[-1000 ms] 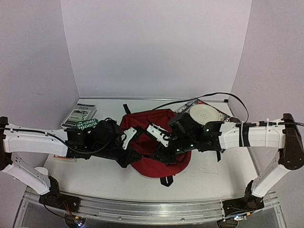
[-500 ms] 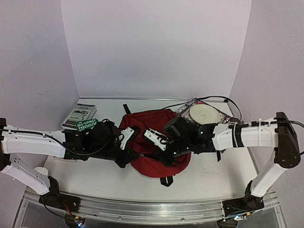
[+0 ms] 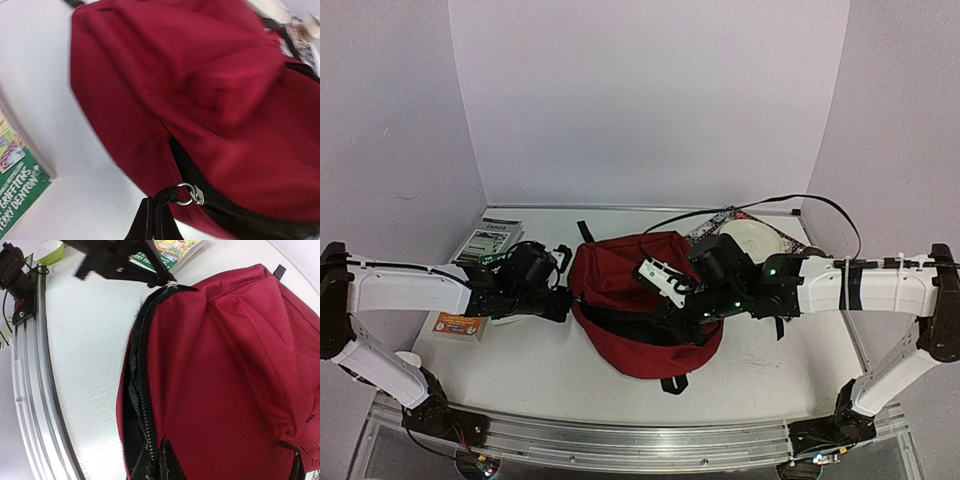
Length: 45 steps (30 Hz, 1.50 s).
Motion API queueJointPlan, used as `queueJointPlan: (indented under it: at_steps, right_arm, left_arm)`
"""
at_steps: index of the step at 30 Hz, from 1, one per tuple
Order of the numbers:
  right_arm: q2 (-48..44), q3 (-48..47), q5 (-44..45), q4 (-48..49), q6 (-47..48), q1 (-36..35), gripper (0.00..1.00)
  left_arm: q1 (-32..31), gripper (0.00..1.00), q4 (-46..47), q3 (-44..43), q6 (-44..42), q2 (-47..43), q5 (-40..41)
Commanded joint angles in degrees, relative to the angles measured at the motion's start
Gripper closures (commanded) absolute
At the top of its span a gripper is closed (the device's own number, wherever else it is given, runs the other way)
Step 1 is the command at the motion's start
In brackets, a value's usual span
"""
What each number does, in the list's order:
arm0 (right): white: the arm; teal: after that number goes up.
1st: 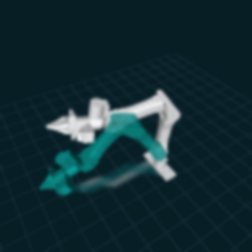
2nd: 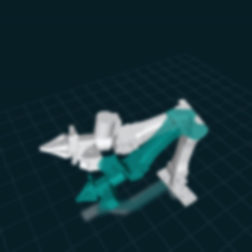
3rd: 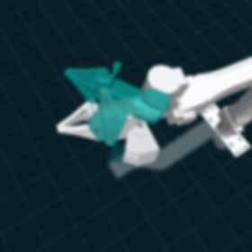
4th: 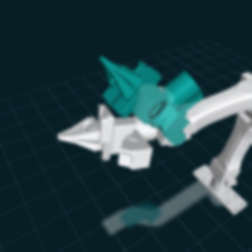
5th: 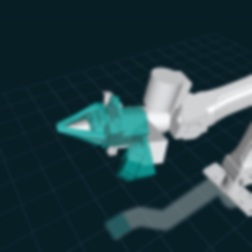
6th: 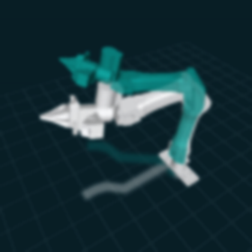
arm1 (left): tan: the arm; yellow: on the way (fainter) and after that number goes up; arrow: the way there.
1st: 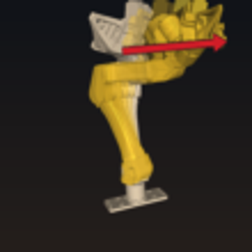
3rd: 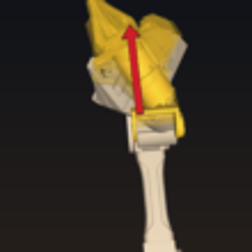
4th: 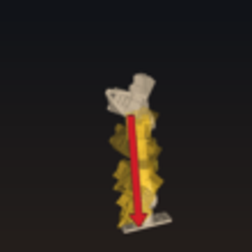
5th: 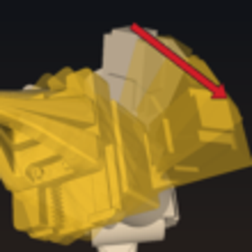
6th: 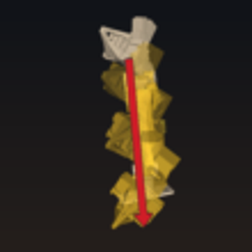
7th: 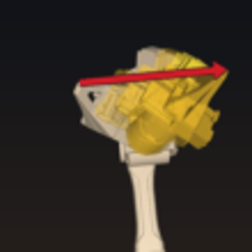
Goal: Pack the student bag
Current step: Unzip the largest pocket of the student bag, then pick up the largest pocket of the bag from the student bag.
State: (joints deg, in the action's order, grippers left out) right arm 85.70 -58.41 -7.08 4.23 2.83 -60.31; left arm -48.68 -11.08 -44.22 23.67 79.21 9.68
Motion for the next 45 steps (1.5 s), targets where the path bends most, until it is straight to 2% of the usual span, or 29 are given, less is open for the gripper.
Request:
queueJointPlan:
  at_steps: [1,8,10,15,19,26,33,36,42,45]
  right_arm:
    - [-4.19,0.01,-4.06,-3.44,-1.11,-0.20,1.00]
    - [-2.92,-3.70,-3.65,-3.44,-1.04,-0.22,1.00]
    - [-1.96,-5.19,-1.24,-3.45,-0.69,-0.17,1.00]
    - [-0.29,-9.46,9.35,-3.14,1.82,-0.66,1.00]
    - [0.75,-12.74,17.70,-1.54,6.44,-1.29,1.00]
    - [4.57,-16.74,30.45,4.79,16.59,-3.07,1.00]
    - [10.66,-20.35,46.44,20.65,27.29,-3.58,1.00]
    - [12.91,-22.73,46.70,24.27,28.86,-3.58,1.00]
    - [20.40,-31.55,46.73,20.58,27.54,-3.40,1.00]
    - [26.09,-41.83,43.84,6.83,21.71,-1.80,1.00]
  left_arm:
    - [4.32,1.00,-2.35,1.37,3.02,4.22,9.77]
    - [6.68,0.99,-0.62,-0.64,3.01,8.83,10.86]
    - [6.75,0.96,0.55,-1.47,2.08,8.68,10.48]
    - [6.91,0.76,1.20,-2.92,1.39,6.22,8.76]
    - [6.93,0.51,1.16,-2.55,1.92,2.98,6.34]
    - [7.55,0.20,-0.41,-1.63,3.31,-2.68,4.07]
    - [13.44,0.11,-2.18,-2.08,4.99,-3.17,-0.26]
    - [15.28,0.11,-2.23,-2.25,5.60,-3.22,-3.60]
    - [15.43,0.09,-2.10,-2.10,5.44,-4.24,-7.39]
    - [15.54,0.08,-2.44,0.06,7.17,-6.26,-6.00]
